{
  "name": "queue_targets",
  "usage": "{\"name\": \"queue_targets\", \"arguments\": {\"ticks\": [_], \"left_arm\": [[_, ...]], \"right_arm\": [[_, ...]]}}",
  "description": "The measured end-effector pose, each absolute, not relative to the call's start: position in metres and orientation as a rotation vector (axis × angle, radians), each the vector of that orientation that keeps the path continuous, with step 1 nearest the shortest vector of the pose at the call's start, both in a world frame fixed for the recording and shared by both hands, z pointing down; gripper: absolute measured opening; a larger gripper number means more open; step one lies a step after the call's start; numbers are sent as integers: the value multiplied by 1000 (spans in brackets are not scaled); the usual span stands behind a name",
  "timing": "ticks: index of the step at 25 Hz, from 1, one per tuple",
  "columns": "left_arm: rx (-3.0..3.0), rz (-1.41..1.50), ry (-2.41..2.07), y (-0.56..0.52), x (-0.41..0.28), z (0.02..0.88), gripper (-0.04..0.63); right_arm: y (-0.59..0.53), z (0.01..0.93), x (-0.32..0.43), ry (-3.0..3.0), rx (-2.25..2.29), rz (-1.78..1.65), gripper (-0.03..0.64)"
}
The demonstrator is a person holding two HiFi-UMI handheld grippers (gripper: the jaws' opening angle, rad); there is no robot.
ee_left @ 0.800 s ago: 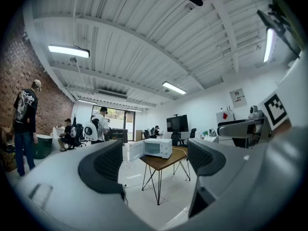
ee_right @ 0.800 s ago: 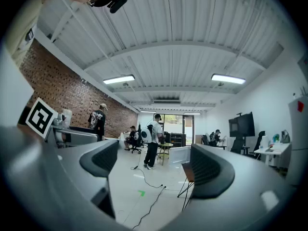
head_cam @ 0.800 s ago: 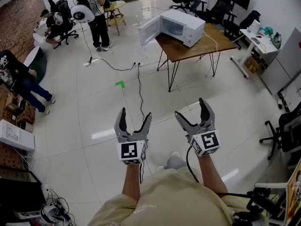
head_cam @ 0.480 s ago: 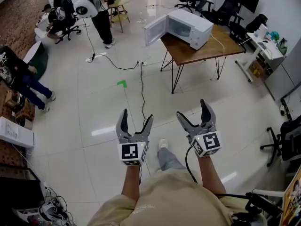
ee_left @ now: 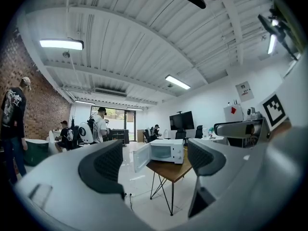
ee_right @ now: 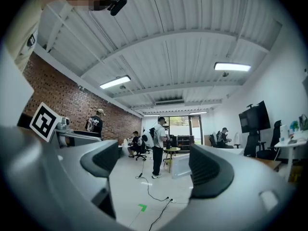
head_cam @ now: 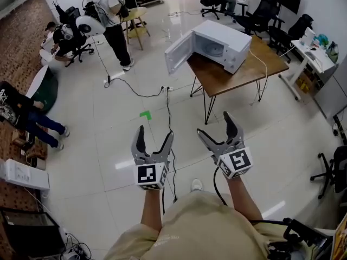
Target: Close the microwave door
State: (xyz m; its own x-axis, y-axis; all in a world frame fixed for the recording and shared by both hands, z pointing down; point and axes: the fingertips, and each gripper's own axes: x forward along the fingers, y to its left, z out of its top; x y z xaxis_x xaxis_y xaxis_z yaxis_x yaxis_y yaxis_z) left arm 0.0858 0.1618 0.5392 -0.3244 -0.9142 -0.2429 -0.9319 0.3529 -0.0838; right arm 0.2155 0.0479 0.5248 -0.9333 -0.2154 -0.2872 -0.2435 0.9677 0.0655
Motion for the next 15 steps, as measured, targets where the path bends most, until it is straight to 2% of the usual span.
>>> {"name": "queue_targets", "arguments": {"ticks": [6, 15], "left_arm": [[-1705, 77, 2402, 105, 11, 520, 426], [-1771, 70, 2381, 46, -48, 542, 427]], "right_arm": [[-10, 504, 144, 2875, -369, 90, 448], [-57, 524, 85, 2891, -414, 87, 447]]}}
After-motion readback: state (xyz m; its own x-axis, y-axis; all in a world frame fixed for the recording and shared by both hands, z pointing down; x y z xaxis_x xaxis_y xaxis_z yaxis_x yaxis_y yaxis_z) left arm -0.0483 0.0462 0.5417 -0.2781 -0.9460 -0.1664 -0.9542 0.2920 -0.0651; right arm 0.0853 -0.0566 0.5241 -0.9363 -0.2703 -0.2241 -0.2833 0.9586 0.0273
